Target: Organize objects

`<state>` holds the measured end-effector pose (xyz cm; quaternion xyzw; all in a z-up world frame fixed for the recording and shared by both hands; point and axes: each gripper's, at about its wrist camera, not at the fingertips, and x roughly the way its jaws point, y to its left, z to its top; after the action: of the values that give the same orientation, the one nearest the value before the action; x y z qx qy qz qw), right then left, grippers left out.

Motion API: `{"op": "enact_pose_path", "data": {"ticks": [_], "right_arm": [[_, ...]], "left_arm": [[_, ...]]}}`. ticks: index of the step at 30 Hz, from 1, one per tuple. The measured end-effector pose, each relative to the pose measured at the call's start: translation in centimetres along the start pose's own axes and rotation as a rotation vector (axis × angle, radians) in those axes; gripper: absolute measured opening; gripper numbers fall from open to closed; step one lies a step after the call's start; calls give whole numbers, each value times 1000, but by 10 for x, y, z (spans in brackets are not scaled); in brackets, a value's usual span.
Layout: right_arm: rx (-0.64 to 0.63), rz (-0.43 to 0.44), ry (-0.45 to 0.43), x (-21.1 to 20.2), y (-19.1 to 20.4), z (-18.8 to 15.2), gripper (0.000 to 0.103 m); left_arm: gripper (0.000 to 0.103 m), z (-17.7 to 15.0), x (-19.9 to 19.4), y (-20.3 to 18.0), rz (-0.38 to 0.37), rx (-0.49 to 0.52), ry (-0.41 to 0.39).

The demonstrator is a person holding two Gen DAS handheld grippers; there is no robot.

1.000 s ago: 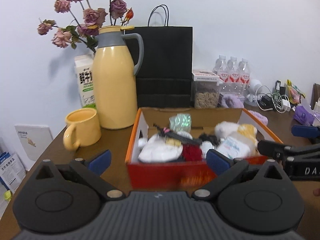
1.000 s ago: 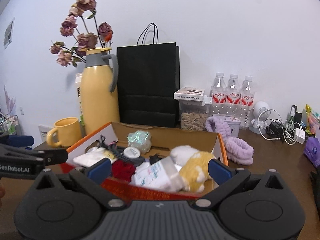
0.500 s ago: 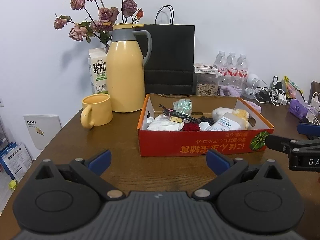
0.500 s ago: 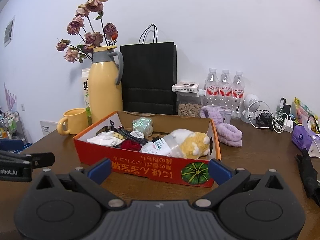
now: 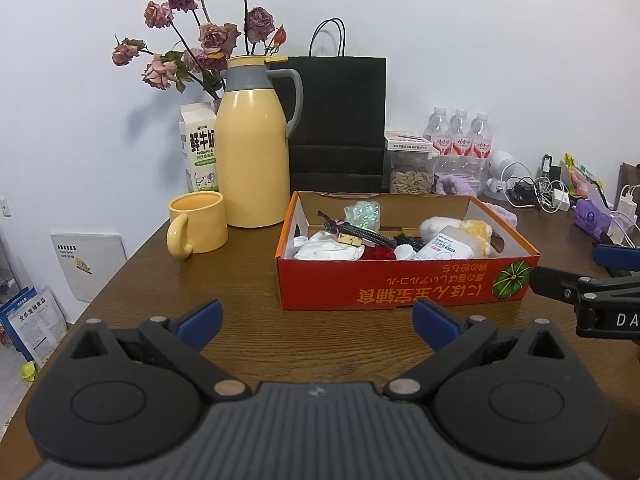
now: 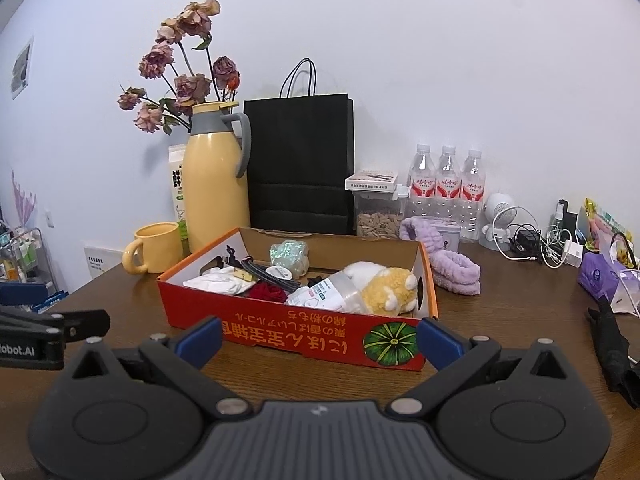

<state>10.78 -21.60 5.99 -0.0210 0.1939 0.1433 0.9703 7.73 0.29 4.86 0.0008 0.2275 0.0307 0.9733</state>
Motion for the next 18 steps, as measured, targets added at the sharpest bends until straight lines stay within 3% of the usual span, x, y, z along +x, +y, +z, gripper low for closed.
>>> {"op": "enact_pose_path", "data": {"ticks": [18], "right_arm": [[0,0,0,0,0,0,103]], "left_arm": [[103,-1,-1,-2,0,2,4]]}}
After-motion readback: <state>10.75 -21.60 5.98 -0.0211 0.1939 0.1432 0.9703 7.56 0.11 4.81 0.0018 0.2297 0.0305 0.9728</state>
